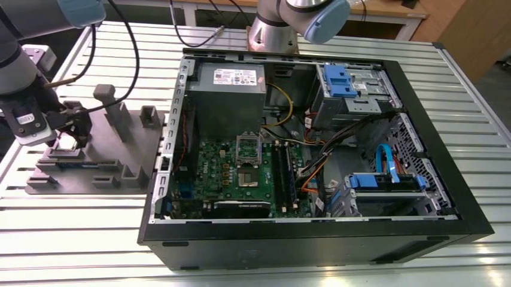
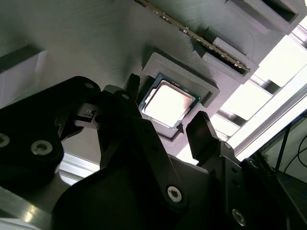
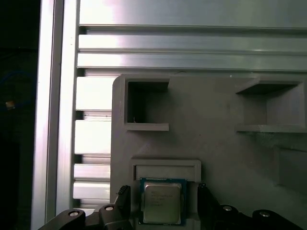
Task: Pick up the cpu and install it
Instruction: 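Pick up the cpu and move it towards the insertion slot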
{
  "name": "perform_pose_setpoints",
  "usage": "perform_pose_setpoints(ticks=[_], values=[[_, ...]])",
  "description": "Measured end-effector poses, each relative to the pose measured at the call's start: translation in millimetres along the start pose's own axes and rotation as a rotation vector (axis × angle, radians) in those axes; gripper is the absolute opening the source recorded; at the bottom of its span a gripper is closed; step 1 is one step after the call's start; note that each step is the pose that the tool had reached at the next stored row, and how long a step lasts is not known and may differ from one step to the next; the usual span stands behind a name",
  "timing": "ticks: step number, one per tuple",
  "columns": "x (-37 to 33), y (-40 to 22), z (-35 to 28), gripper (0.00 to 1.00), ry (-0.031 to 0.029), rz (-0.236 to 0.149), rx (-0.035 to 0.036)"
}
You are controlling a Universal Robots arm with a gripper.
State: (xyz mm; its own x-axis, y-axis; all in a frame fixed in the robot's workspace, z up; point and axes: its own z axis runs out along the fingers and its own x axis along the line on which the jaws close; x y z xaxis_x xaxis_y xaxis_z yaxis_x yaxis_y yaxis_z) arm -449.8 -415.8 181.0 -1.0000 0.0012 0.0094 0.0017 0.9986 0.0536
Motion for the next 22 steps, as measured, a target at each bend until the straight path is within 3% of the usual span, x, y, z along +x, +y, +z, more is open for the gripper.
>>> perform_pose_setpoints(ticks=[22], values=[[-0.4, 0.4, 1.4, 0.66, -0.0007, 0.011, 0.0004]])
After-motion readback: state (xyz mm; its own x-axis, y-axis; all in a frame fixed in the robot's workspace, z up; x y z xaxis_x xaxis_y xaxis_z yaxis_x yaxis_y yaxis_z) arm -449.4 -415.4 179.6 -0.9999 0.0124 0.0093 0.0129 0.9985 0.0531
